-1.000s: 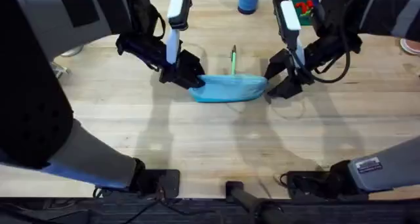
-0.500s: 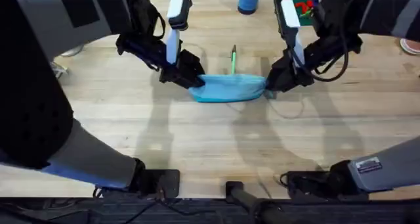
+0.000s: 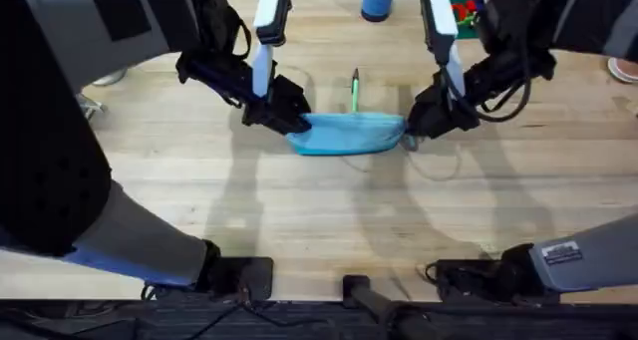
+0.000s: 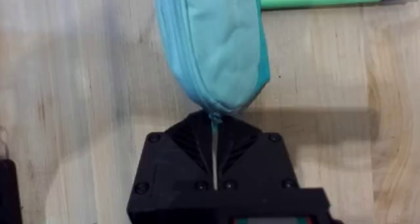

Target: Unzip the bag, pick up the pens from the table one at a time and place them inside, then zip the bag closed.

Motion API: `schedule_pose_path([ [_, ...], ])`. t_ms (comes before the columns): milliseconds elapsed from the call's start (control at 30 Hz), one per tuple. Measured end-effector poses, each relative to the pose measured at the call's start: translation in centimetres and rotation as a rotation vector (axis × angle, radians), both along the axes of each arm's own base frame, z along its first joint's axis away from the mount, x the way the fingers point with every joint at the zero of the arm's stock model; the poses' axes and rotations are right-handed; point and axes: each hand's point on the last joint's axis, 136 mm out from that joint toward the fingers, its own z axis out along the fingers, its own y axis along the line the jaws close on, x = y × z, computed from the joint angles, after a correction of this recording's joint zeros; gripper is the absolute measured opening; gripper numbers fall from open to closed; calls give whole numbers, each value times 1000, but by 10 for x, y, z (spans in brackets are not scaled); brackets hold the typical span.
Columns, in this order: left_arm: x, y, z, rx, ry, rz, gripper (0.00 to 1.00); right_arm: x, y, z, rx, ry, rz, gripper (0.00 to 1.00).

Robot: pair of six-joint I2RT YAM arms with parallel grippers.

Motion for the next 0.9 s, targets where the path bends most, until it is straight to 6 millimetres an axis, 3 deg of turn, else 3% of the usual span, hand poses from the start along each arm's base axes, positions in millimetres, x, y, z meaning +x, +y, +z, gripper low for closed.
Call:
schedule_pose_path([
  [467, 4, 0, 0, -2, -19, 0, 42, 1, -1, 60, 2, -214, -1, 31],
  [900, 4, 0, 0, -2, -21, 0, 42, -3, -1, 61, 3, -203, -1, 31],
])
